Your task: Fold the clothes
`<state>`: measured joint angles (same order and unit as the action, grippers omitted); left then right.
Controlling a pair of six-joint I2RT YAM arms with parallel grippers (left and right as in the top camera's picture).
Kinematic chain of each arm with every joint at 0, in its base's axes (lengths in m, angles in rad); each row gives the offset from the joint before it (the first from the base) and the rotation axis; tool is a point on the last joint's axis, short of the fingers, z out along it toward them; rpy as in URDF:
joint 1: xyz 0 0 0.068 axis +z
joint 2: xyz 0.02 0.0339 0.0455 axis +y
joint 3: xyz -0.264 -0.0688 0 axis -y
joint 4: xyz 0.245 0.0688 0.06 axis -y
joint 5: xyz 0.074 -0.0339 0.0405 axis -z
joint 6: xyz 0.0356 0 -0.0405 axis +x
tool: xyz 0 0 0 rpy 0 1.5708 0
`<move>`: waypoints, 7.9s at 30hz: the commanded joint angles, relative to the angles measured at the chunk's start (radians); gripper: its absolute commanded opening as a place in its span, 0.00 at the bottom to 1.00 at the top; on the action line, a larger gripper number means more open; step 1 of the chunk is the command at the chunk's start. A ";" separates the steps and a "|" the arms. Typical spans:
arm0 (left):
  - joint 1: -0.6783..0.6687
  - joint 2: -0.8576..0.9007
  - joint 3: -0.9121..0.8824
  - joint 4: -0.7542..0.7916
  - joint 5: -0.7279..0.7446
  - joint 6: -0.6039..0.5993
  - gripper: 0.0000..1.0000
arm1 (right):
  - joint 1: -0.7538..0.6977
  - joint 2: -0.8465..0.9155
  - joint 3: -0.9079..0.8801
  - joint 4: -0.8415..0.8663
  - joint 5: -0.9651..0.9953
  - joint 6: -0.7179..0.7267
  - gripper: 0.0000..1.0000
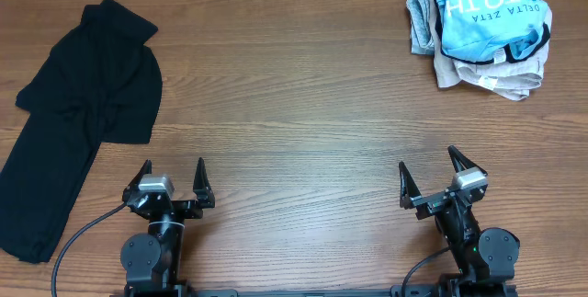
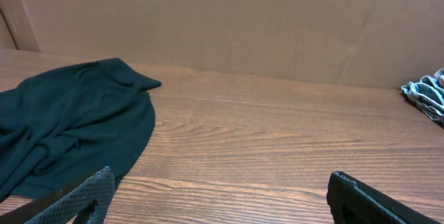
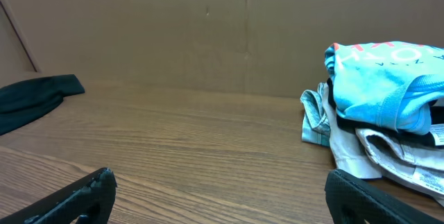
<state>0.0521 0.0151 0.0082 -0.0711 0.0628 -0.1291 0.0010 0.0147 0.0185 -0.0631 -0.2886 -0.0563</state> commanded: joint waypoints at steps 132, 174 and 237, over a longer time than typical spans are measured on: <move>0.130 1.921 1.650 -0.973 -0.225 0.150 0.83 | 0.005 1.418 1.198 -0.689 -0.316 0.098 0.79; 0.004 2.222 1.646 -0.949 0.185 0.174 0.04 | 0.001 1.439 1.201 -0.708 -0.111 0.098 0.75; -0.069 2.222 2.101 -1.341 -0.019 0.317 0.73 | 0.006 1.533 1.368 -0.778 -0.172 0.117 0.80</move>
<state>-0.0151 2.2333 2.1632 -1.4322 0.0593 0.1364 0.0010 1.5421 1.3598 -0.8463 -0.4667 0.0536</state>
